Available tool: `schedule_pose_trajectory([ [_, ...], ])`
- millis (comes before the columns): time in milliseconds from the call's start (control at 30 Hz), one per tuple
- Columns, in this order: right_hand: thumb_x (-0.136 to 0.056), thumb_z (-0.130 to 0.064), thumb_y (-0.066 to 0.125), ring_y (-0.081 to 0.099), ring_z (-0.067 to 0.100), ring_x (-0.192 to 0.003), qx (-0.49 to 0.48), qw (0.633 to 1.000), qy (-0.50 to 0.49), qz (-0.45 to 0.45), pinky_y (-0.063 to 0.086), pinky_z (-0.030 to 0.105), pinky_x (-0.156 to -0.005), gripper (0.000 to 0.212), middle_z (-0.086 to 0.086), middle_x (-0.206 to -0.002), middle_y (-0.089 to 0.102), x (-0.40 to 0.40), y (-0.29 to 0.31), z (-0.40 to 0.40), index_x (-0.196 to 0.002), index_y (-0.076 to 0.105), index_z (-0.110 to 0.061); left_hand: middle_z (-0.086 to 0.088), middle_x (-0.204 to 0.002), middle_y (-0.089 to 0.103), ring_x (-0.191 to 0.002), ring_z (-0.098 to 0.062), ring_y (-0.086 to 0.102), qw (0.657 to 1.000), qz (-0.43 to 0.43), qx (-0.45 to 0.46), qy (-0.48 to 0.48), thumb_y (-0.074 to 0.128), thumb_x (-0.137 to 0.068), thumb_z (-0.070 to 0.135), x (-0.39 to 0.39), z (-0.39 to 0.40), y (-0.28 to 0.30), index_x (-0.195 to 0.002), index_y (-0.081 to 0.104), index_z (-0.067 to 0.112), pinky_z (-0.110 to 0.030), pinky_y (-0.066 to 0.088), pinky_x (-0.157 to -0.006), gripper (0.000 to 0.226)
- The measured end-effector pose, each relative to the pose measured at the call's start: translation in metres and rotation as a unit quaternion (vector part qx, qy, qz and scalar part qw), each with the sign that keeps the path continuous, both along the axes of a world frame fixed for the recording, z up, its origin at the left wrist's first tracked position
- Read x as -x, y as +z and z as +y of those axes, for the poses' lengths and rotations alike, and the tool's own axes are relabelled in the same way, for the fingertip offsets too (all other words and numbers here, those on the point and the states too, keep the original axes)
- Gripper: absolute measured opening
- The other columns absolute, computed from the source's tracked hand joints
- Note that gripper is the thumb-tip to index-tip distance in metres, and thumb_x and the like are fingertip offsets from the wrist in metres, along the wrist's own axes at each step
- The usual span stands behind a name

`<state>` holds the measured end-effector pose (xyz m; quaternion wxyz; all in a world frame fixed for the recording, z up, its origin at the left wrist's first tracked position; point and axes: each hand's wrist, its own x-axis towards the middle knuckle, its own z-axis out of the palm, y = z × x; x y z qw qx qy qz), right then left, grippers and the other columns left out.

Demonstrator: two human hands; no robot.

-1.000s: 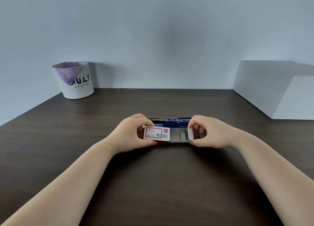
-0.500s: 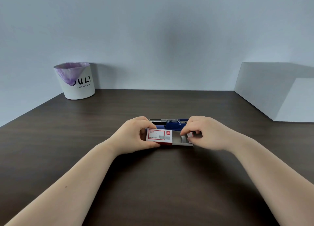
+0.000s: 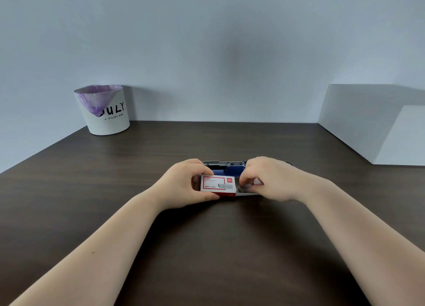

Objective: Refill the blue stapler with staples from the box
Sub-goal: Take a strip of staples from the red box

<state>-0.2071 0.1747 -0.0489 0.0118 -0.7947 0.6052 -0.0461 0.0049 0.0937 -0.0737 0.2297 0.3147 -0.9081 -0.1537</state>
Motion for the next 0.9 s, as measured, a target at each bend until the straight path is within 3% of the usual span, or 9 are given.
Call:
schedule_pose_trajectory([
  [167,-0.087,-0.017,0.060,0.053,0.008,-0.081,0.047,0.993,-0.019,-0.104,0.045,0.027,-0.080,0.009,-0.009,-0.087,0.050,0.011,-0.001,0.000,-0.092,0.065,-0.021,0.009,-0.095,0.062,-0.079,-0.001,0.054,1.000,0.000,-0.001,0.007,0.078,-0.065,0.044,0.000,-0.001,-0.001,-0.101,0.067,0.026,-0.008,0.041,-0.068,0.042],
  [267,-0.088,-0.014,0.058,0.054,0.012,-0.083,0.090,0.979,-0.068,-0.171,0.042,0.022,-0.078,0.009,-0.004,-0.092,0.056,0.018,0.007,0.006,-0.095,0.063,-0.017,0.008,-0.096,0.062,-0.080,-0.003,0.055,1.000,0.002,-0.004,0.010,0.079,-0.065,0.043,-0.001,-0.001,-0.001,-0.101,0.067,0.026,-0.010,0.042,-0.069,0.041],
  [400,-0.093,-0.015,0.050,0.063,0.024,-0.070,0.022,0.973,-0.123,-0.194,0.053,0.031,-0.066,0.006,-0.001,-0.080,0.061,0.022,0.004,0.012,-0.094,0.055,-0.017,0.005,-0.098,0.064,-0.085,-0.007,0.057,1.000,0.003,-0.009,0.009,0.079,-0.065,0.042,0.000,-0.001,-0.001,-0.102,0.068,0.024,-0.019,0.048,-0.075,0.043],
  [467,-0.094,-0.015,0.048,0.067,0.022,-0.063,-0.007,0.964,-0.137,-0.229,0.058,0.038,-0.067,0.005,-0.001,-0.077,0.063,0.023,0.001,0.011,-0.095,0.053,-0.016,0.004,-0.099,0.064,-0.089,-0.009,0.059,1.000,0.003,-0.009,0.011,0.079,-0.065,0.043,0.000,-0.001,-0.001,-0.102,0.068,0.024,-0.024,0.050,-0.079,0.043],
  [600,-0.093,-0.010,0.050,0.069,0.016,-0.068,-0.019,0.945,-0.122,-0.302,0.059,0.028,-0.068,0.014,0.002,-0.082,0.068,0.016,0.000,0.011,-0.088,0.053,-0.022,0.004,-0.099,0.065,-0.089,-0.011,0.059,1.000,0.005,-0.019,0.008,0.079,-0.065,0.043,0.000,0.000,0.000,-0.102,0.068,0.025,-0.026,0.051,-0.079,0.043],
  [733,-0.092,-0.011,0.052,0.071,0.024,-0.082,-0.023,0.943,-0.087,-0.320,0.059,0.040,-0.080,0.020,0.005,-0.089,0.072,0.008,-0.004,0.010,-0.085,0.053,-0.029,0.003,-0.099,0.066,-0.090,-0.011,0.060,0.999,0.005,-0.032,0.007,0.080,-0.064,0.044,0.001,0.001,0.000,-0.102,0.067,0.027,-0.028,0.051,-0.082,0.044],
  [900,-0.092,-0.013,0.054,0.071,0.022,-0.083,0.001,0.948,-0.055,-0.313,0.058,0.042,-0.081,0.021,0.002,-0.095,0.072,0.000,-0.008,0.009,-0.087,0.052,-0.034,0.003,-0.099,0.066,-0.090,-0.010,0.061,0.999,0.012,-0.050,0.007,0.081,-0.061,0.043,0.002,0.003,0.000,-0.102,0.068,0.027,-0.027,0.052,-0.083,0.046],
])
